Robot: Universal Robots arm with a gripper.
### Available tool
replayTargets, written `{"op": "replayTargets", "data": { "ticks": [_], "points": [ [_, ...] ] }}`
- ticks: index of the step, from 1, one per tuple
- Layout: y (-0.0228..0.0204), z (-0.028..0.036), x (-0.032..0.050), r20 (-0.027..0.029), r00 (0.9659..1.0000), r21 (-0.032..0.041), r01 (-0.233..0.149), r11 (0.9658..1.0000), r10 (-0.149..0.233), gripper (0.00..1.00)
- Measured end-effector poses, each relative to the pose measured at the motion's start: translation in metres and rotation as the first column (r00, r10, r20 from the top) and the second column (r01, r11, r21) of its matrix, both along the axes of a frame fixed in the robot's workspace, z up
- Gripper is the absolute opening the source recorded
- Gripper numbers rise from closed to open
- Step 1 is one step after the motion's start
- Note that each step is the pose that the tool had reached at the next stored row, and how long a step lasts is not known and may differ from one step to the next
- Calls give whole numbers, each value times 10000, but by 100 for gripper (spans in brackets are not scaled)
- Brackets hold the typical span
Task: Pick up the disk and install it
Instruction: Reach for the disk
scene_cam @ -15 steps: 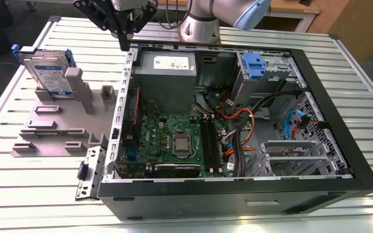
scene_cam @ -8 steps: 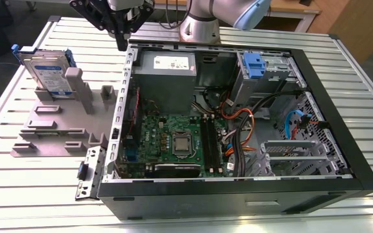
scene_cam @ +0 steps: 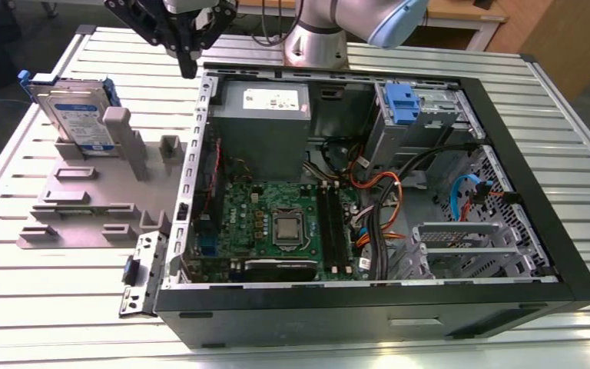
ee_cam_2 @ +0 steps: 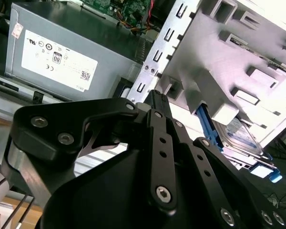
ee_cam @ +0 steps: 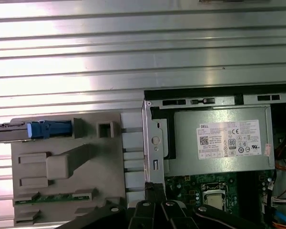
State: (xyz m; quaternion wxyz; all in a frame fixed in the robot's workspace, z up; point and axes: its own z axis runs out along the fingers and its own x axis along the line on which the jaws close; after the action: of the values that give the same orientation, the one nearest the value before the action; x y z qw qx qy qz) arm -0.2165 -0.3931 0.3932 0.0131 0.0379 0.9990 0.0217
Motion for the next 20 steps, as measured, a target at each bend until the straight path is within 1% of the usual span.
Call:
{"op": "replayTargets", "data": {
  "ticks": [3,7,11,20],
  "points": [
    [35,0,-18,0,10000,-1,0,10000,0,11],
    [67,-1,-47,0,10000,-4,-1,10000,1,11],
    [79,-2,-73,-3,10000,-4,0,10000,0,11],
    [81,-3,-108,-9,10000,-5,-1,10000,1,11]
  ]
}}
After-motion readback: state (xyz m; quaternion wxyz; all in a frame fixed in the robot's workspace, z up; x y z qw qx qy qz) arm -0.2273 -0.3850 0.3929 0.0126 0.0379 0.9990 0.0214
